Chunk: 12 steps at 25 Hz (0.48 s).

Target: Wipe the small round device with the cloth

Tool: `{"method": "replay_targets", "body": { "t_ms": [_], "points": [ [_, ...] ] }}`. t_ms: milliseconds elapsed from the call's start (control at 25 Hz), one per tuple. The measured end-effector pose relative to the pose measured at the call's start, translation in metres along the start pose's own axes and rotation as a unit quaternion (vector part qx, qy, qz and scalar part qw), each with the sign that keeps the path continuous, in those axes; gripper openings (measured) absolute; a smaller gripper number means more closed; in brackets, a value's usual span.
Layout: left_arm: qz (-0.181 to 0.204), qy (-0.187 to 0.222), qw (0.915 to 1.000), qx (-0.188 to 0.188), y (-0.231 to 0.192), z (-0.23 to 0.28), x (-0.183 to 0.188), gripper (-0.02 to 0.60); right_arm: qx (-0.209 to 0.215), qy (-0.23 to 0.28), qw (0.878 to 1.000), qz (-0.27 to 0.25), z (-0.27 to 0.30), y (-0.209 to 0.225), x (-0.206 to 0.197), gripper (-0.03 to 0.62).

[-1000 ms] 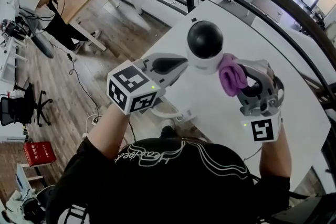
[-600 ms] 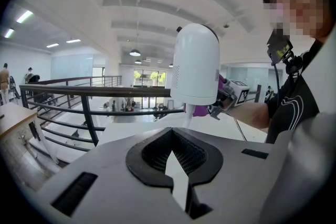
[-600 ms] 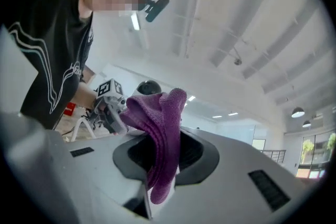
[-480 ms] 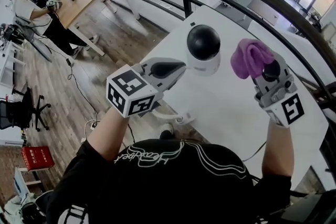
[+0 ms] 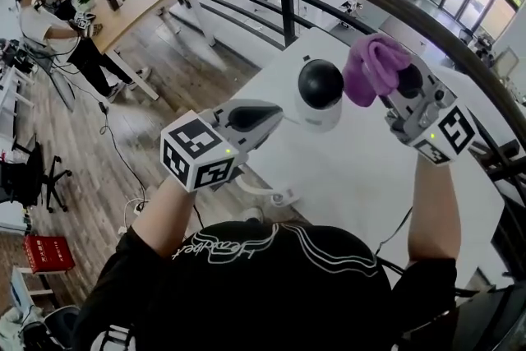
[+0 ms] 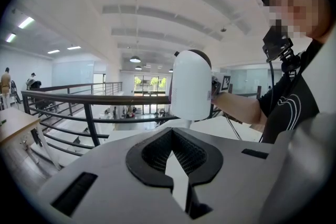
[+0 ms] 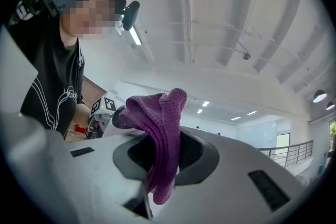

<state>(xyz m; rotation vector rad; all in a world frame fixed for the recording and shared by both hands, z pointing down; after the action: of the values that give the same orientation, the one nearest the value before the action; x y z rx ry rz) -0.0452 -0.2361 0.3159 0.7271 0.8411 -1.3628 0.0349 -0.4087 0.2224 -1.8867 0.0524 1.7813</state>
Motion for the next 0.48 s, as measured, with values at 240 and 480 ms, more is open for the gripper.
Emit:
{"method": "replay_targets", "body": {
  "t_ms": [240, 480],
  "points": [
    [-0.002, 0.005, 1.0, -0.006, -0.006, -0.004, -0.001, 0.008, 0.072, 0.002, 0.997, 0.016, 0.037, 0.013, -0.004, 0.061],
    [-0.018, 0.001, 0.9998, -0.002, -0.006, 0.002, -0.01, 0.009, 0.156, 0.02, 0.987, 0.02, 0.057, 0.002, -0.021, 0.061]
  ]
}}
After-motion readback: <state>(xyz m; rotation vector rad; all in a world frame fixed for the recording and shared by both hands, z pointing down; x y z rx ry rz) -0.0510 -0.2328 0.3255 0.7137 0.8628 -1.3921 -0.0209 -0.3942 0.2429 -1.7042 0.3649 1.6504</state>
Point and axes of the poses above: the fingertips, and each gripper's own axes: z forward along the fingers, y to its right, x out of its top, the point moved 4 cm from there along -z, backward along the fingers, and after that the axes turned 13 degrees about -y, right-handed, at the moved point
